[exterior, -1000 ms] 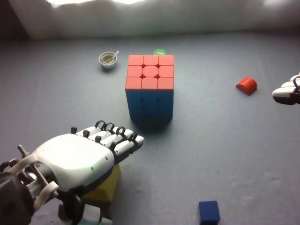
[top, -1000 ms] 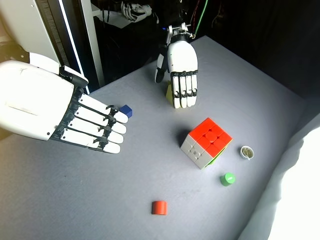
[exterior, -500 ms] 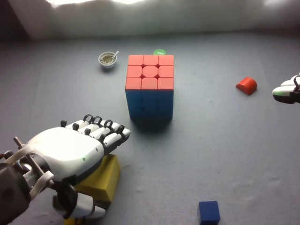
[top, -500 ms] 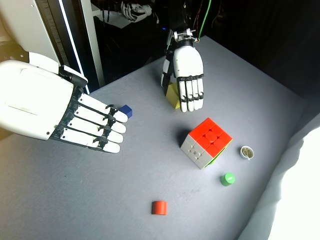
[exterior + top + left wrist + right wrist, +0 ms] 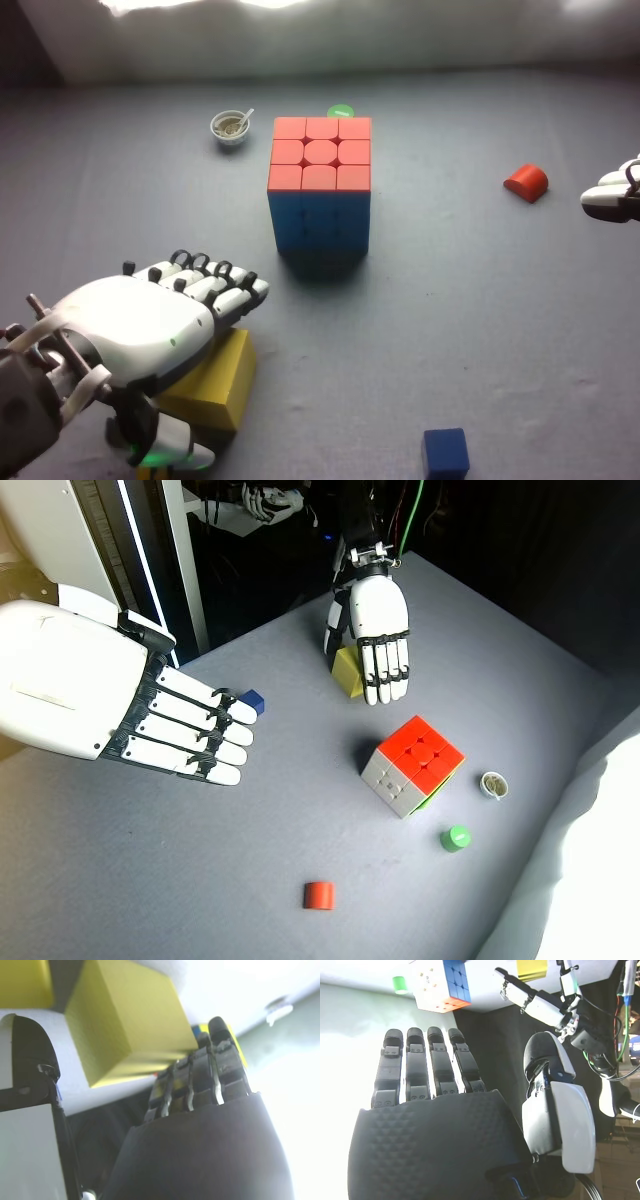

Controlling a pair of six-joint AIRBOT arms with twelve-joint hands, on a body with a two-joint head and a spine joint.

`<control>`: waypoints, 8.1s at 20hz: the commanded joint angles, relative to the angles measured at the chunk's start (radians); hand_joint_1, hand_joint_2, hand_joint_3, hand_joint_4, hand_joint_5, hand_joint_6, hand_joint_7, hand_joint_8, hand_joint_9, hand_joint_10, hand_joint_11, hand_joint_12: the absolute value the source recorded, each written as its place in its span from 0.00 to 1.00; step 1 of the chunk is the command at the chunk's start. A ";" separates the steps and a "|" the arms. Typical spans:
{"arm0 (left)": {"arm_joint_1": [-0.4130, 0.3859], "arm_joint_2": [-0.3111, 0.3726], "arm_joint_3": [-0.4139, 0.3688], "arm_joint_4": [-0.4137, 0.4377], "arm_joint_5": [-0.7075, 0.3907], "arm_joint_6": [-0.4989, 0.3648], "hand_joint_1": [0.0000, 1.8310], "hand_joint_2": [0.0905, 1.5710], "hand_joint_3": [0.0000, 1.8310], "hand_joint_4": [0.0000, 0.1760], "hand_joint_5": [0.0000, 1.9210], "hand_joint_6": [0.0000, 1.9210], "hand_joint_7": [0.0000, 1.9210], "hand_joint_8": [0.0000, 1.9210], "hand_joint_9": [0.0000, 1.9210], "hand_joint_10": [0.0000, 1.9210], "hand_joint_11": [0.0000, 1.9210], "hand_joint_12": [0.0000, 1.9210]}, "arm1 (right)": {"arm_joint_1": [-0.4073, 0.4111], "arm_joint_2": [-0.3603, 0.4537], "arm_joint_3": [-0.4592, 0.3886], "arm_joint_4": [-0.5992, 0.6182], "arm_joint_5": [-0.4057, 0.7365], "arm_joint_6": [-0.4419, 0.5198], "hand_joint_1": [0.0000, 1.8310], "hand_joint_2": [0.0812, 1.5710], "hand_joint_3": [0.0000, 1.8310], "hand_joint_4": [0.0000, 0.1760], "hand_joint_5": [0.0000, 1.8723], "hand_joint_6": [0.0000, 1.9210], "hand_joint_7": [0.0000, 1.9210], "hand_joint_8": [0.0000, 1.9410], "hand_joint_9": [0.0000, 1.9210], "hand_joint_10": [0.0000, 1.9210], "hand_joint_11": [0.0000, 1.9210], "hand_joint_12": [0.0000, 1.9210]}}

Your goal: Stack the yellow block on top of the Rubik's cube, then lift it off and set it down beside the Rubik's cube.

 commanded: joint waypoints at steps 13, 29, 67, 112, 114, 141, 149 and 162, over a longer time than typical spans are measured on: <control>-0.015 -0.007 0.002 0.035 -0.057 0.004 0.68 0.68 0.00 0.00 0.32 0.02 0.37 0.02 0.36 0.04 0.09 0.60 | 0.010 0.012 0.001 0.034 0.040 0.002 0.00 0.80 0.00 0.00 0.02 0.00 0.02 0.00 0.00 0.00 0.00 0.00; -0.321 -0.006 0.072 -0.369 0.186 0.404 0.68 0.72 0.00 0.00 0.50 0.44 0.46 0.70 0.40 0.57 0.30 0.71 | 0.010 0.012 0.002 0.034 0.040 0.002 0.00 0.80 0.00 0.00 0.05 0.01 0.05 0.01 0.02 0.01 0.00 0.00; -0.627 -0.306 0.440 -0.793 0.302 0.886 0.68 0.72 0.00 0.00 0.49 0.45 0.46 0.71 0.41 0.58 0.30 0.72 | 0.013 0.012 0.001 0.034 0.040 0.001 0.00 0.77 0.00 0.00 0.00 0.00 0.00 0.00 0.00 0.00 0.00 0.00; -0.618 -0.362 0.540 -0.790 0.269 0.882 0.65 0.70 0.00 0.00 0.38 0.30 0.43 0.34 0.36 0.39 0.19 0.68 | 0.014 0.012 0.002 0.034 0.040 0.001 0.00 0.79 0.00 0.00 0.06 0.02 0.06 0.02 0.03 0.01 0.00 0.00; -0.618 -0.362 0.538 -0.791 0.269 0.882 0.59 0.68 0.00 0.00 0.38 0.05 0.42 0.07 0.35 0.22 0.12 0.66 | 0.014 0.012 0.002 0.034 0.040 0.001 0.00 0.79 0.00 0.00 0.05 0.01 0.05 0.01 0.02 0.01 0.00 0.00; -0.598 -0.295 0.491 -0.817 0.257 0.883 0.11 0.53 0.00 0.00 0.00 0.00 0.02 0.00 0.03 0.00 0.00 0.13 | 0.065 -0.090 0.116 0.242 -0.021 -0.153 0.00 0.80 0.00 0.00 0.02 0.00 0.03 0.00 0.00 0.00 0.00 0.00; -0.580 -0.253 0.467 -0.834 0.254 0.883 0.07 0.50 0.00 0.00 0.00 0.00 0.01 0.00 0.02 0.00 0.00 0.10 | 0.080 -0.231 0.213 0.260 -0.080 -0.194 0.03 0.69 0.00 0.00 0.00 0.00 0.00 0.00 0.00 0.00 0.00 0.00; -0.535 -0.166 0.430 -0.789 0.293 0.882 0.06 0.50 0.00 0.00 0.01 0.00 0.02 0.00 0.04 0.00 0.00 0.16 | 0.100 -0.393 0.335 0.549 -0.008 -0.451 0.63 0.51 0.00 0.00 0.00 0.00 0.00 0.00 0.00 0.00 0.00 0.00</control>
